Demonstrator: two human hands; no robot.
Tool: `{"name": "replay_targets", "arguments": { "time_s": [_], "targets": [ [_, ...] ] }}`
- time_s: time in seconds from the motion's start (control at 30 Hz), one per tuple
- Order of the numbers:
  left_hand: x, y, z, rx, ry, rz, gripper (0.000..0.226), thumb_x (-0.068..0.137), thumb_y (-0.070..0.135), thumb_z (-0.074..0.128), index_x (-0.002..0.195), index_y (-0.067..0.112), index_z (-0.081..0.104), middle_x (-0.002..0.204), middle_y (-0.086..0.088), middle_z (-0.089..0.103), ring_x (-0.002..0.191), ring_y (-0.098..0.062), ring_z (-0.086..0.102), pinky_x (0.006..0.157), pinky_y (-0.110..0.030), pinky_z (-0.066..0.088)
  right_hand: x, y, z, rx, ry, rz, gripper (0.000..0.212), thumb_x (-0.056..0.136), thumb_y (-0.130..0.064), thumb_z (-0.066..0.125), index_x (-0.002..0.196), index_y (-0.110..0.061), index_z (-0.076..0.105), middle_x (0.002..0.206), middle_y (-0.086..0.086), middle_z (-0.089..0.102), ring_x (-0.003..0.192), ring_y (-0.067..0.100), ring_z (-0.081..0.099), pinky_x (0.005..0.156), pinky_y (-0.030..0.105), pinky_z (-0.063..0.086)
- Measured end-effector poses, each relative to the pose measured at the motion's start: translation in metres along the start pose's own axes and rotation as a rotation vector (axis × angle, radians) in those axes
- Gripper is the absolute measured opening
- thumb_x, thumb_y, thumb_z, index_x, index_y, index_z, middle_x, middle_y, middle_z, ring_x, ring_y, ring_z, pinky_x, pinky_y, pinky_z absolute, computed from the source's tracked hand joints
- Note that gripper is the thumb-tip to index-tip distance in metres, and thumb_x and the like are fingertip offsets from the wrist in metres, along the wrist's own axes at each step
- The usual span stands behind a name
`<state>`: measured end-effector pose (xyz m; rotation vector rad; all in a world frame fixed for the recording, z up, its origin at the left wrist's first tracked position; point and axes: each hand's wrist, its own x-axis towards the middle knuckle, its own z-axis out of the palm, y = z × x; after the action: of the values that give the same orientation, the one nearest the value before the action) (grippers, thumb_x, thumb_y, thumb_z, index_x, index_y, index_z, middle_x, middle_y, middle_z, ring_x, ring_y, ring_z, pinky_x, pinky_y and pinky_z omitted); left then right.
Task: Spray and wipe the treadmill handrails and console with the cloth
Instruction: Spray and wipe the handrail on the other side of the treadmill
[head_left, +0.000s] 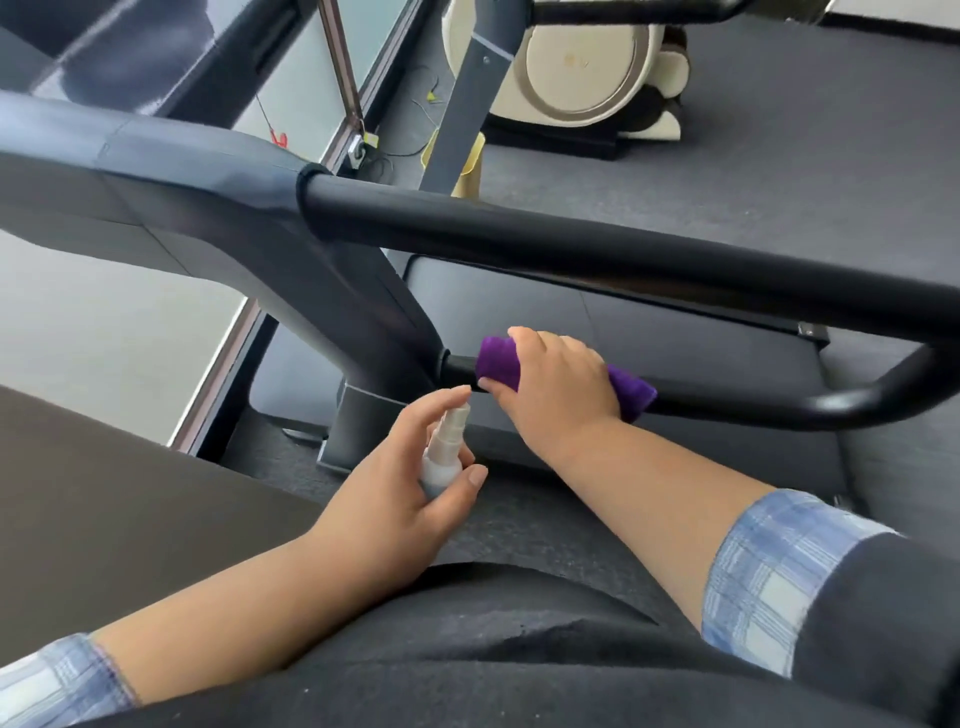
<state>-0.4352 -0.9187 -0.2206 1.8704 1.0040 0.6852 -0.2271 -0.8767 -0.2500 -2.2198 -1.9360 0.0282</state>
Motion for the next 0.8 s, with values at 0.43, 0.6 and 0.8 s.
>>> {"name": "replay_targets", "arguments": {
  "time_s": [0.43,0.6,0.8],
  "targets": [
    [0.014,0.002,0.011,0.013,-0.040,0.030,0.059,0.086,0.048,0.058,0.134,0.066,0.028,0.097,0.016,0.064,0.077,-0.010,0.063,0.068,-0.008,0.044,0.009,-0.016,-0.005,-0.034,-0.169,-0.253,0.051,0.091,-0.040,0.065,0.136,-0.025,0.049,0.124,0.004,0.058,0.111,0.028,0.056,0.093,0.044,0.050],
    [0.029,0.006,0.034,-0.031,-0.119,0.069,0.060,0.086,0.053,0.058,0.137,0.063,0.029,0.099,0.014,0.065,0.077,-0.012,0.064,0.067,-0.016,0.047,-0.016,0.040,-0.028,-0.077,-0.170,-0.172,0.055,0.087,-0.047,0.070,0.134,-0.026,0.051,0.127,0.001,0.059,0.114,0.026,0.056,0.096,0.044,0.051],
    [0.046,0.009,0.055,-0.037,-0.134,0.095,0.059,0.085,0.056,0.057,0.136,0.064,0.030,0.100,0.015,0.064,0.076,-0.014,0.063,0.067,-0.013,0.048,-0.048,0.110,-0.061,-0.189,-0.167,0.007,0.059,0.081,-0.047,0.076,0.132,-0.026,0.055,0.126,-0.001,0.061,0.113,0.024,0.058,0.097,0.043,0.050]
  ]
}}
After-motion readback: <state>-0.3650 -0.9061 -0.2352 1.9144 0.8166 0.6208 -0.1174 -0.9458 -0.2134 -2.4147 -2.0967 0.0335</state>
